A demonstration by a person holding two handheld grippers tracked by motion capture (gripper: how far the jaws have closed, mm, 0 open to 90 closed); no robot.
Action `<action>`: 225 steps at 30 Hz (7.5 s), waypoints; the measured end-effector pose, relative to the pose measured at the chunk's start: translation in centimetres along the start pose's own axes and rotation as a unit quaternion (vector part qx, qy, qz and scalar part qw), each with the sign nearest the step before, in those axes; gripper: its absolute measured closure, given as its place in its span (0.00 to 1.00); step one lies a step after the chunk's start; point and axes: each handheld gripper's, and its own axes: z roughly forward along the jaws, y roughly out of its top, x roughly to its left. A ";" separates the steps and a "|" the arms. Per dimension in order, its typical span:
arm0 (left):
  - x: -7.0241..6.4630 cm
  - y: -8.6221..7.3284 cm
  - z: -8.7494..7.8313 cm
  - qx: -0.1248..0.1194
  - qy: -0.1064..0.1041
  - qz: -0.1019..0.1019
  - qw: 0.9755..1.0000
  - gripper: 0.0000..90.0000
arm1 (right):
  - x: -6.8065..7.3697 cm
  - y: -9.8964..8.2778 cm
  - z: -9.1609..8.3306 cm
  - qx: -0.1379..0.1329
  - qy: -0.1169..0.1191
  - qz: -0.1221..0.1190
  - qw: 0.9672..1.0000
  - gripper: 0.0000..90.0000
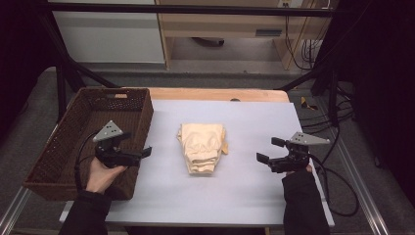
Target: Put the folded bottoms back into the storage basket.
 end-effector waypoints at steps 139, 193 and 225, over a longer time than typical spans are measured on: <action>-5.0 0.9 12.6 0.079 0.025 -0.045 0.996 0.01 | -0.2 -0.2 0.0 0.006 -0.003 0.002 1.000 0.04; -1.2 -1.8 18.8 0.116 -0.011 -0.181 0.977 0.38 | -0.3 -0.3 0.0 0.002 -0.001 0.004 1.000 0.04; -0.9 -1.6 19.3 0.128 -0.031 -0.198 0.971 0.71 | -0.3 -0.3 0.2 0.003 0.001 0.006 1.000 0.04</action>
